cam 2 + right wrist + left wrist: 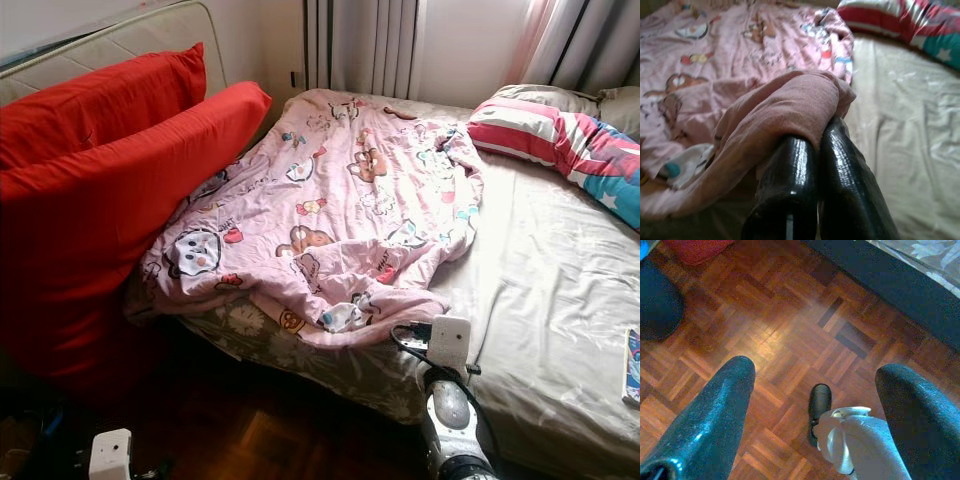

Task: Clean up the room

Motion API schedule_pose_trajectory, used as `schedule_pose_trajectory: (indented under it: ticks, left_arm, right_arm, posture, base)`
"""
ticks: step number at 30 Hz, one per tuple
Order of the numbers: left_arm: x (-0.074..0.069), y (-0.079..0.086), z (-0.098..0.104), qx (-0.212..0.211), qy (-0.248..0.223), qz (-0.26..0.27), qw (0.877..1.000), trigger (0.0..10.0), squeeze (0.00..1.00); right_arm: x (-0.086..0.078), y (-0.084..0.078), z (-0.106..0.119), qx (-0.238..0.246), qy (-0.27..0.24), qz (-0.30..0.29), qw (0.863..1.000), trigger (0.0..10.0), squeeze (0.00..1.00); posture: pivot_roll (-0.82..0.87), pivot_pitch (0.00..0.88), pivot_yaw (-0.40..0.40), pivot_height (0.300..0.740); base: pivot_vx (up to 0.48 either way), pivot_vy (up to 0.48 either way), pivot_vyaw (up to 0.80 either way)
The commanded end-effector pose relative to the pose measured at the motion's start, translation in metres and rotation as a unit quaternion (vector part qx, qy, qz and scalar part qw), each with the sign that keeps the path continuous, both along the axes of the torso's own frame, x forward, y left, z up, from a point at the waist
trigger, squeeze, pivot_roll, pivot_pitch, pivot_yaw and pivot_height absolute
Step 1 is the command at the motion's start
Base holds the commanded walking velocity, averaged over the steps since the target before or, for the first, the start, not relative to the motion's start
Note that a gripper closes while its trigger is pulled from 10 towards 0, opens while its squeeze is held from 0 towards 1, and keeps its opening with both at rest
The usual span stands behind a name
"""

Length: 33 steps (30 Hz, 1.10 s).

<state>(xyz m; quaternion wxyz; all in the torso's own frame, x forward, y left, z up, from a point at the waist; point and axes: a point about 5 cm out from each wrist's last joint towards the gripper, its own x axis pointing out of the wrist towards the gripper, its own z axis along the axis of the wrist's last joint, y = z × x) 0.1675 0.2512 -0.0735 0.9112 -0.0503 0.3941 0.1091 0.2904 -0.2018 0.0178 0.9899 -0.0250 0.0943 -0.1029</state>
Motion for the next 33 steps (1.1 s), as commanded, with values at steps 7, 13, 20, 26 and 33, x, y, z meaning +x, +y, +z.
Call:
schedule_pose_trajectory:
  ticks: [7,13,20,26,33]
  left_arm:
    - [-0.010,0.007,-0.003,0.000,0.017,0.007,1.000,10.0,0.00]
    - [-0.008,0.002,-0.004,-0.002,0.018,0.006,1.000,10.0,0.00]
    - [-0.013,0.004,-0.005,-0.002,0.020,0.009,1.000,10.0,0.00]
    - [-0.018,0.008,-0.005,0.000,0.023,0.012,1.000,10.0,0.00]
    - [-0.016,0.006,-0.006,-0.001,0.026,0.009,1.000,10.0,0.00]
  right_arm:
    - [0.012,-0.002,0.020,-0.034,-0.051,-0.006,0.998,10.0,0.00]
    - [0.018,-0.004,0.033,-0.057,-0.087,-0.016,0.994,10.0,0.00]
    - [0.019,-0.018,0.056,-0.111,-0.154,-0.067,0.979,10.0,0.00]
    - [0.001,-0.037,0.059,-0.144,-0.180,-0.116,0.966,10.0,0.00]
    - [-0.034,-0.061,0.057,-0.193,-0.174,-0.191,0.947,10.0,0.00]
  posture:
    - [0.03,0.020,0.015,0.740]
    - [0.03,0.020,0.015,0.740]
    - [0.03,0.023,0.013,0.740]
    - [0.03,0.025,0.011,0.740]
    - [0.02,0.034,0.010,0.740]
  base:
    - [0.000,0.000,0.00]
    - [0.000,0.000,0.00]
    - [0.000,0.000,0.00]
    - [0.000,0.000,0.00]
    - [0.000,0.000,0.00]
